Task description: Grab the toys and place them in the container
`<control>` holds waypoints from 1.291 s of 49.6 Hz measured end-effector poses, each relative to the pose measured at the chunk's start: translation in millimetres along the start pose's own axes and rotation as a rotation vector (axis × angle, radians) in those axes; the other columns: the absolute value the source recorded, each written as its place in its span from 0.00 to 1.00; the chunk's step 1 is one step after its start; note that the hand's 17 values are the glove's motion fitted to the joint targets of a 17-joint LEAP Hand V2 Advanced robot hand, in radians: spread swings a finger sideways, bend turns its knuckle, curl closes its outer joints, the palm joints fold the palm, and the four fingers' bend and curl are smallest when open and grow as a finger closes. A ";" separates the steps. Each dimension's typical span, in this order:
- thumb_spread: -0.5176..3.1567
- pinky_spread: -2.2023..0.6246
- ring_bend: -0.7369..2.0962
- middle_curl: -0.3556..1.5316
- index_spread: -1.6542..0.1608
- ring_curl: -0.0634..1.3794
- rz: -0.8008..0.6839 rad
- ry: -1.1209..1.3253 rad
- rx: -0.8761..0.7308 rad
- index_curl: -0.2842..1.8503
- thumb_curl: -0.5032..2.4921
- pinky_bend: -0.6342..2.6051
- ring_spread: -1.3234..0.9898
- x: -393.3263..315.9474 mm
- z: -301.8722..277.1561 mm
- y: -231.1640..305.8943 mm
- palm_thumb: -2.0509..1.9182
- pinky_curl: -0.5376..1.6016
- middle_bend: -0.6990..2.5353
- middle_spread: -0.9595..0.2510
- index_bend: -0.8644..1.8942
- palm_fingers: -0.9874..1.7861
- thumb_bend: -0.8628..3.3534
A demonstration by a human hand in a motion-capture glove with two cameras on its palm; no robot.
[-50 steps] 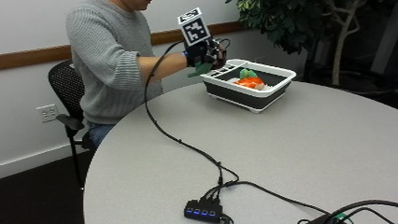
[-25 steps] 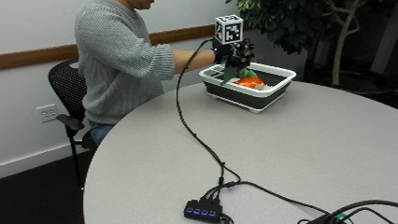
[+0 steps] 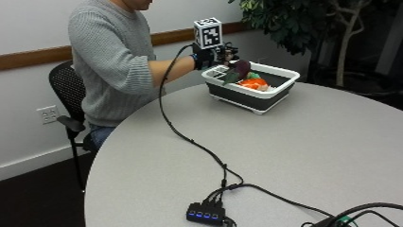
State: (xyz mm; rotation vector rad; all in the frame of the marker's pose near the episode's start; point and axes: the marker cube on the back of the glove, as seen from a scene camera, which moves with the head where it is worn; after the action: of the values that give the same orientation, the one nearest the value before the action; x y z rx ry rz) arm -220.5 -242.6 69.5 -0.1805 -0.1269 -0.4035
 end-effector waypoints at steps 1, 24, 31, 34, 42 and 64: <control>0.50 0.77 0.43 0.34 0.73 0.28 0.018 0.015 0.005 0.26 0.31 0.58 0.51 4.8 -1.9 8.1 0.51 0.43 0.26 0.68 0.36 0.30 0.20; 0.52 0.78 0.42 0.33 0.72 0.27 0.406 0.122 0.096 0.28 0.27 0.53 0.51 107.7 -29.7 240.4 0.51 0.41 0.27 0.68 0.38 0.34 0.20; 0.52 0.78 0.42 0.33 0.71 0.27 0.425 0.128 0.062 0.28 0.27 0.53 0.51 91.0 -21.8 268.4 0.51 0.40 0.27 0.68 0.38 0.34 0.20; 0.52 0.78 0.42 0.33 0.71 0.27 0.419 0.119 0.037 0.29 0.26 0.52 0.51 76.0 -18.8 279.6 0.51 0.40 0.27 0.68 0.38 0.34 0.20; 0.52 0.78 0.42 0.33 0.71 0.27 0.318 0.121 0.049 0.29 0.26 0.51 0.51 17.6 -4.9 305.7 0.51 0.40 0.27 0.68 0.38 0.35 0.20; 0.53 0.79 0.42 0.35 0.71 0.27 0.297 0.047 0.014 0.31 0.25 0.49 0.50 2.6 8.8 308.9 0.51 0.39 0.27 0.66 0.38 0.36 0.20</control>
State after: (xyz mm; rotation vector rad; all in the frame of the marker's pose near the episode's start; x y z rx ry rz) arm -95.2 37.3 32.4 -0.1728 -0.0549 -0.1110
